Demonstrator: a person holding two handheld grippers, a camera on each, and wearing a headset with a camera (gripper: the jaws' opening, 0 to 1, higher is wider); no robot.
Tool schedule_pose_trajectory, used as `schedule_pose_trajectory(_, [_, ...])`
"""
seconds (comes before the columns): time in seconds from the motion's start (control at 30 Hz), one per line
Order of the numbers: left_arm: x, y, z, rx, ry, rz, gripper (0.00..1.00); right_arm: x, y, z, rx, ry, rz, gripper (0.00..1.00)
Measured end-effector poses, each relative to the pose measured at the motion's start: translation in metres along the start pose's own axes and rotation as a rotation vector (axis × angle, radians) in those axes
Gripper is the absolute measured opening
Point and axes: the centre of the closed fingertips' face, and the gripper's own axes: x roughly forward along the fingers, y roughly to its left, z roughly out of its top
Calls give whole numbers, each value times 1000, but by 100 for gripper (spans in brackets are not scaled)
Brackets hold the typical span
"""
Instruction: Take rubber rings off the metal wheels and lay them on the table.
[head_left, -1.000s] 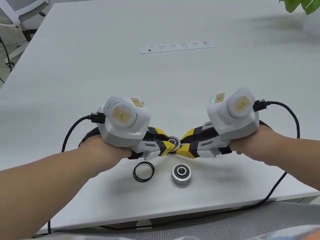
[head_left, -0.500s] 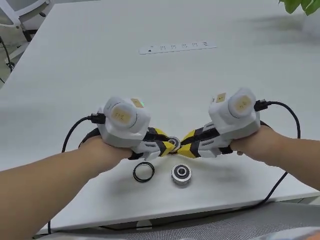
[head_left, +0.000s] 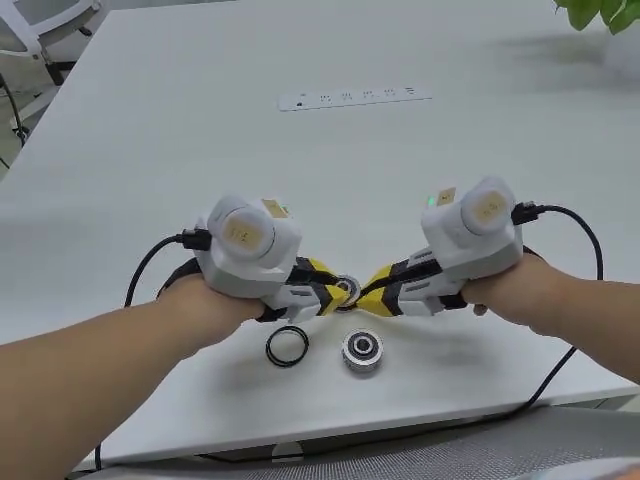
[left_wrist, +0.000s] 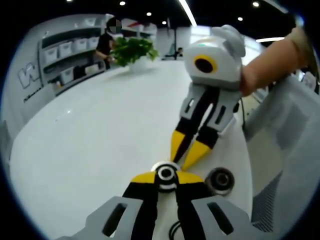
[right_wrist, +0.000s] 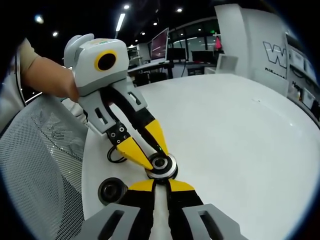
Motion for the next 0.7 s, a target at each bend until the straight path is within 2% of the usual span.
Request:
schedule_pose_trajectory(0.23, [0, 0, 0, 0, 1, 2, 13, -1, -1, 0, 31, -14, 6, 0])
schedule_pose_trajectory(0.47, [0, 0, 0, 0, 2, 4, 13, -1, -1, 0, 80, -27, 7, 0])
schedule_pose_trajectory(0.57, [0, 0, 0, 3, 3, 6, 13, -1, -2, 0, 149, -39, 9, 0])
schedule_pose_trajectory(0.7, [-1, 0, 0, 4, 3, 9, 13, -6, -8, 4, 280, -85, -6, 0])
